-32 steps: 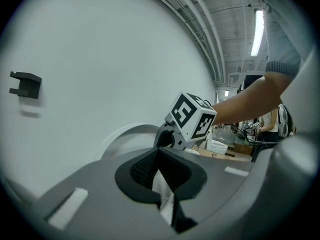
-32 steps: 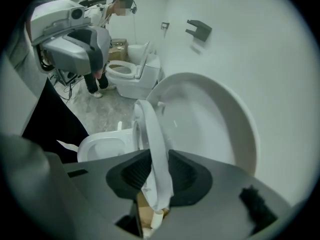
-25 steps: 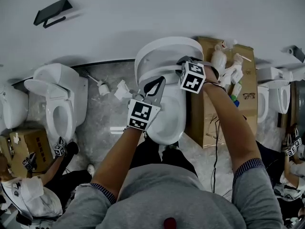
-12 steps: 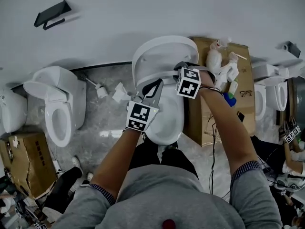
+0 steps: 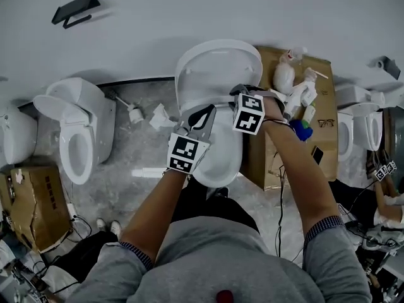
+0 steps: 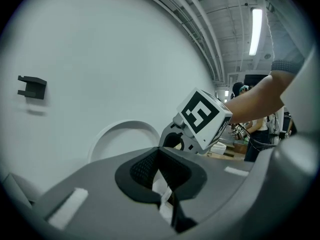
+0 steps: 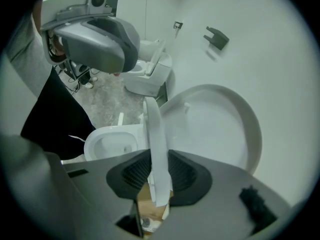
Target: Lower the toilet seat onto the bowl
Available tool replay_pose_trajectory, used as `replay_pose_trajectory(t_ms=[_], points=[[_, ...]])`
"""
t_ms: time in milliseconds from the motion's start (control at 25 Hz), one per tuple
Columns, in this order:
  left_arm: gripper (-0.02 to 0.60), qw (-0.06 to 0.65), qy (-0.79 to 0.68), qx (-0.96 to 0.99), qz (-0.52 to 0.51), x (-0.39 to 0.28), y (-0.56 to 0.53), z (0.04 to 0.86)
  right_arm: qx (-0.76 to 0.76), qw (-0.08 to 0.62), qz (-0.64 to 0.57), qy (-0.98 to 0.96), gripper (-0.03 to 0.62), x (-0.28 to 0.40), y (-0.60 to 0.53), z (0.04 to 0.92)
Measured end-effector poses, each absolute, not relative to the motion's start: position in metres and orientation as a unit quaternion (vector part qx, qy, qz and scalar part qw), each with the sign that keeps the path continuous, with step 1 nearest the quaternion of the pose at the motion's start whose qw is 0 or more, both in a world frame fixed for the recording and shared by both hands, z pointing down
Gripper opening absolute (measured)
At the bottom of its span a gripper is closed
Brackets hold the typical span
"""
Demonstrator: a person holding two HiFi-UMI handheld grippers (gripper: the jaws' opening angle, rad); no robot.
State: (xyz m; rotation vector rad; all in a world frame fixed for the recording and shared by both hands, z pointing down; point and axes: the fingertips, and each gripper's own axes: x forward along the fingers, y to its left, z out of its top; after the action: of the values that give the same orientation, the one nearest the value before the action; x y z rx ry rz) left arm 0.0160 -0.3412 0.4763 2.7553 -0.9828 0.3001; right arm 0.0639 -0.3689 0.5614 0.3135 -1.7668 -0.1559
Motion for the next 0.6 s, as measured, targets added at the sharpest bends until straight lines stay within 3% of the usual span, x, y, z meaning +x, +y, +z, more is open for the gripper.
replay_pose_trajectory(t_ms=[600], points=[[0.008, 0.107, -0.355, 0.923, 0.106, 0.025, -0.282, 0.486, 0.101, 0.612, -0.082, -0.78, 0.11, 0.056, -0.306, 0.569]])
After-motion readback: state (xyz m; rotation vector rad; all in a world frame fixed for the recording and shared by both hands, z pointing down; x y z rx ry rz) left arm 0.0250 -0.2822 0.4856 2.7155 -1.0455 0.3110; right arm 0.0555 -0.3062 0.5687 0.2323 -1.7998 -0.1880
